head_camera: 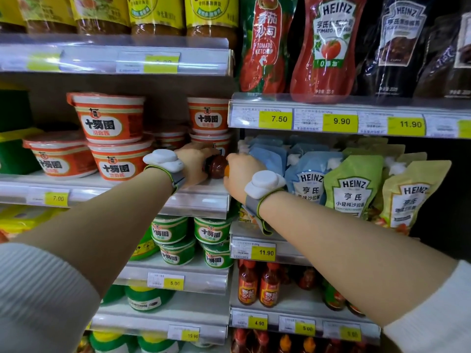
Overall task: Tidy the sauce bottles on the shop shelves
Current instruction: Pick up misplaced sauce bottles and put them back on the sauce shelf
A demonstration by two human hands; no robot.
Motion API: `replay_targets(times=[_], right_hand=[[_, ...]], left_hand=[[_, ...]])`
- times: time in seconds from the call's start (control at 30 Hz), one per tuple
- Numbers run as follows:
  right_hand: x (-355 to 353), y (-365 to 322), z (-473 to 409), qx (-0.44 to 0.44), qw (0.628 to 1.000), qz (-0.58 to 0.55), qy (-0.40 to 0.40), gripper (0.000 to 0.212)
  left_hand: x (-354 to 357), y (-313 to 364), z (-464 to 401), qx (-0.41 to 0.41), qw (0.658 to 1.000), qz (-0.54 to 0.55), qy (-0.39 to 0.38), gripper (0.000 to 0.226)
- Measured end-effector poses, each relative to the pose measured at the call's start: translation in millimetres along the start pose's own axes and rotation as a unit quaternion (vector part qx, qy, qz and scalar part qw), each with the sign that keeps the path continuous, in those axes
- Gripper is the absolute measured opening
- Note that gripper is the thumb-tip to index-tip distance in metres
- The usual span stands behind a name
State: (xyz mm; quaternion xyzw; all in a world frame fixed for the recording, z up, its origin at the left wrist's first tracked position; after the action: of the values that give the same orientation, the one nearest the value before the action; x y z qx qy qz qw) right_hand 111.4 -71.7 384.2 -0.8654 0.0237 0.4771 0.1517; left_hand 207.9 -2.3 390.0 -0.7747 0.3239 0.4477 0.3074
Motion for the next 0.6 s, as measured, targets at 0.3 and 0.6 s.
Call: replay_targets(times=[0.3,0.6], right_hand=[[4.0,0.8,0.3,0.013,1.000,-0.022,-0.014,0.013],[2.9,-7.2,3.2,0.020,0.997,0.011,-0.075,0.017]], left_hand=[[7.7,-6.1,-0.9,-0.011,1.000,0.012,0.011,0.073],[9.2,-3.5,-2.7,0.017,1.000,-0.013,0.008,0.068]])
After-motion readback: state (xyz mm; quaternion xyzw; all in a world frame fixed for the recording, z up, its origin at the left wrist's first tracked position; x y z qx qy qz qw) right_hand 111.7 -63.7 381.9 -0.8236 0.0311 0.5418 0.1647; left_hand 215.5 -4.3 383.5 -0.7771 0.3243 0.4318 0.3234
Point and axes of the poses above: each hand's wrist, its own z-axis away from the middle knuckle, its own x-axis out of the palm, y = z × x, the point moved 6 cm from there along -z, towards the middle knuckle, and after that the axes turned 11 degrees about -z, right-handed, at the moved point
